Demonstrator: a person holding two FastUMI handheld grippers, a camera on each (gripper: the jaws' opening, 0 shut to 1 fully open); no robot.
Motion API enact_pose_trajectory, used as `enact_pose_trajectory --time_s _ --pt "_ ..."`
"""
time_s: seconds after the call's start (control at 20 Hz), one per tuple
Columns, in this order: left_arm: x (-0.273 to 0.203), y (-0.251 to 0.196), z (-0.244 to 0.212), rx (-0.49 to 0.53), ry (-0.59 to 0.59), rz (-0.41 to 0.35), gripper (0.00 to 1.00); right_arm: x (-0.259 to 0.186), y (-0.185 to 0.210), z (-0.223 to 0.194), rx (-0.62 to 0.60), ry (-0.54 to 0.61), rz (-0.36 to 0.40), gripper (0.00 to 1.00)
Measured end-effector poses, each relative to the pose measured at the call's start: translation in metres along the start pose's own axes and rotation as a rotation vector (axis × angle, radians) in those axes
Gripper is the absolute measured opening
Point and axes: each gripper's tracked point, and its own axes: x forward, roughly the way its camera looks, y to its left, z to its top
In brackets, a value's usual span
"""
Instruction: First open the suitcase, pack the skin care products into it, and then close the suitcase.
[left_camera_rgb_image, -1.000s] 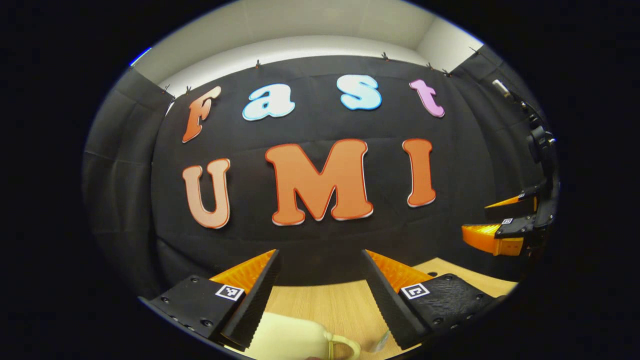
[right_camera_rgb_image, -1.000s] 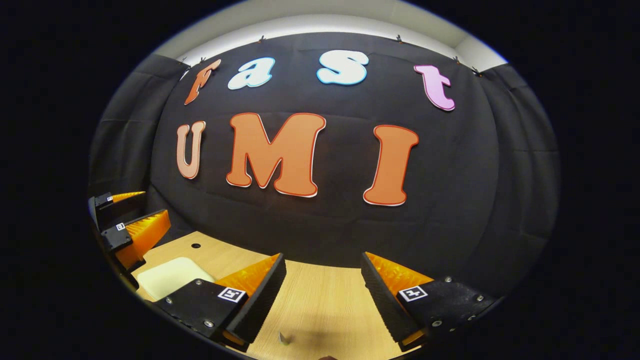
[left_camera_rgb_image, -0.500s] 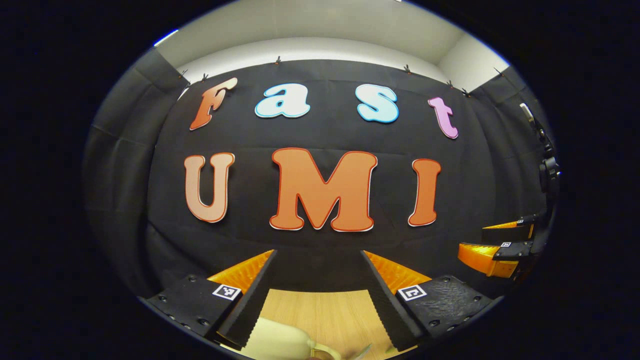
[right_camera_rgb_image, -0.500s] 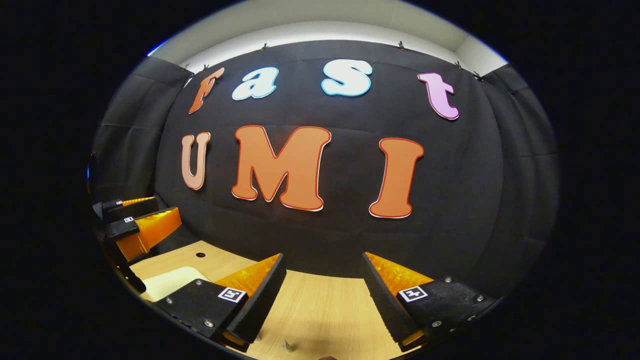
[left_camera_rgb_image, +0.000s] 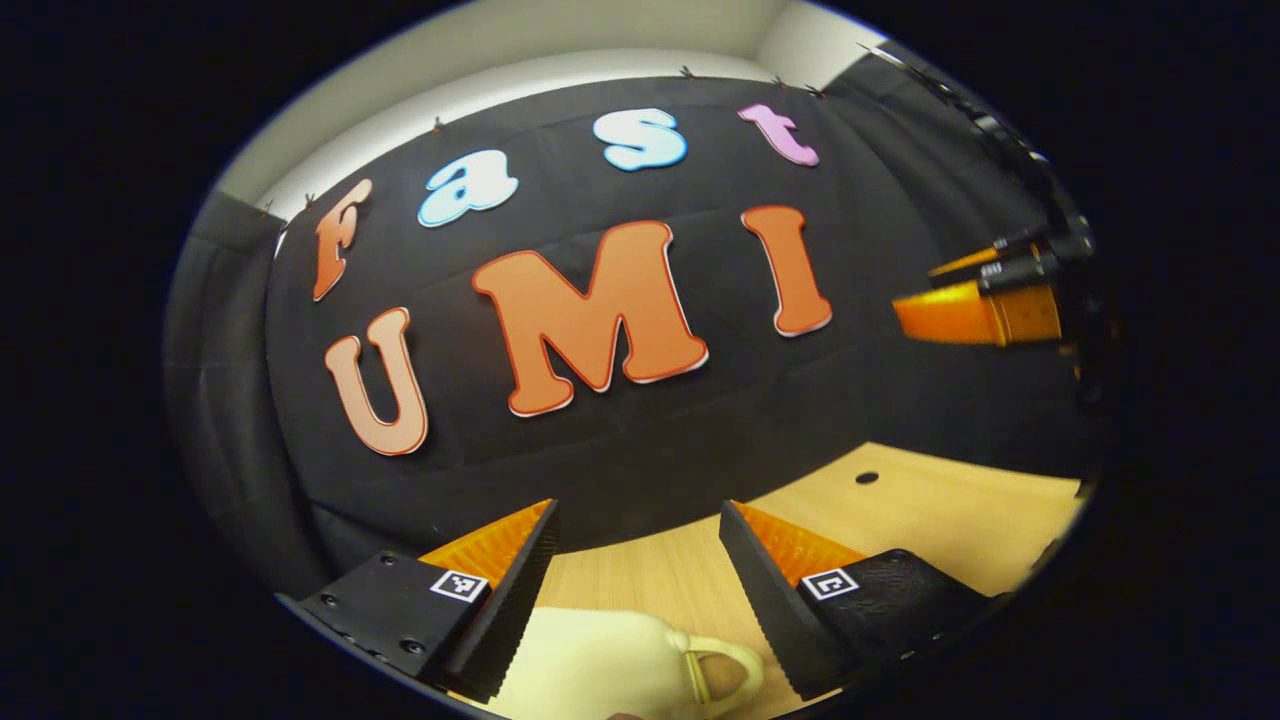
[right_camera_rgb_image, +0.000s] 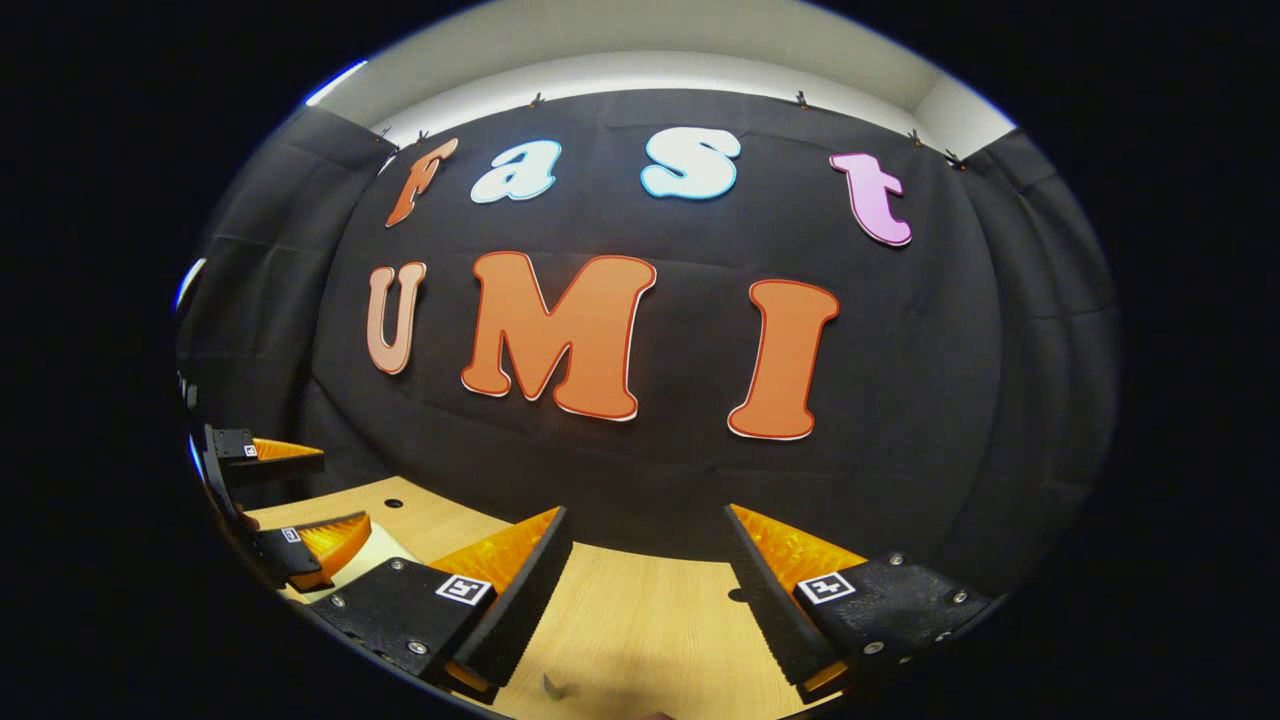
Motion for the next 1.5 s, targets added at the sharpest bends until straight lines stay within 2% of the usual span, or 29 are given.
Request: enact_pose_trajectory --time_s 0.1,0.15,0.3,0.35,0.45,0.65,0.85,0.9,0.95,1.05,1.15,1.2,1.25,1.3,1.4,1.45,1.5 --pt "-0.001 -0.011 -0.033 0.077 0.069 -0.036 0.98 -0.004 -0.008 -0.008 0.013 0.015 -0.007 0.95" --pt "-0.005 -0.029 -0.060 0.150 0.121 -0.085 0.98 -0.003 -0.013 -0.012 0.021 0.018 -0.015 0.95" --pt "-0.009 -0.053 -0.101 0.304 0.192 -0.133 0.98 -0.006 -0.025 -0.022 0.025 0.030 -0.029 0.95" --pt "-0.014 -0.066 -0.118 0.392 0.233 -0.162 0.98 -0.008 -0.032 -0.027 0.023 0.038 -0.040 0.95" --pt "-0.018 -0.084 -0.136 0.502 0.263 -0.203 0.98 -0.012 -0.040 -0.035 0.034 0.054 -0.045 0.95" --pt "-0.031 -0.103 -0.168 0.639 0.318 -0.257 0.97 -0.017 -0.054 -0.045 0.041 0.068 -0.059 0.95" --pt "-0.038 -0.103 -0.195 0.767 0.381 -0.264 0.99 -0.018 -0.059 -0.060 0.052 0.095 -0.049 0.96" --pt "-0.038 -0.103 -0.199 0.803 0.387 -0.261 0.93 -0.019 -0.058 -0.062 0.059 0.096 -0.044 0.96" --pt "-0.043 -0.103 -0.207 0.847 0.400 -0.249 0.93 -0.018 -0.057 -0.064 0.065 0.097 -0.034 0.96" --pt "-0.038 -0.102 -0.220 0.894 0.425 -0.229 0.83 -0.020 -0.053 -0.064 0.055 0.097 -0.002 0.96" --pt "-0.033 -0.107 -0.234 0.905 0.463 -0.202 0.67 -0.024 -0.053 -0.062 0.039 0.092 0.021 0.96" --pt "-0.032 -0.110 -0.236 0.900 0.477 -0.194 0.39 -0.024 -0.053 -0.063 0.032 0.094 0.029 0.95" --pt "-0.030 -0.112 -0.238 0.894 0.489 -0.178 0.20 -0.026 -0.055 -0.065 0.025 0.094 0.042 0.95" --pt "-0.014 -0.113 -0.240 0.891 0.468 -0.164 0.17 -0.030 -0.055 -0.066 0.022 0.095 0.049 0.95" --pt "-0.029 -0.110 -0.223 0.828 0.451 -0.137 0.11 -0.035 -0.056 -0.063 0.025 0.085 0.060 0.96" --pt "-0.031 -0.108 -0.222 0.809 0.474 -0.143 0.00 -0.035 -0.055 -0.062 0.023 0.079 0.062 0.95" --pt "-0.028 -0.109 -0.218 0.799 0.463 -0.159 0.01 -0.034 -0.056 -0.063 0.020 0.077 0.064 0.95"
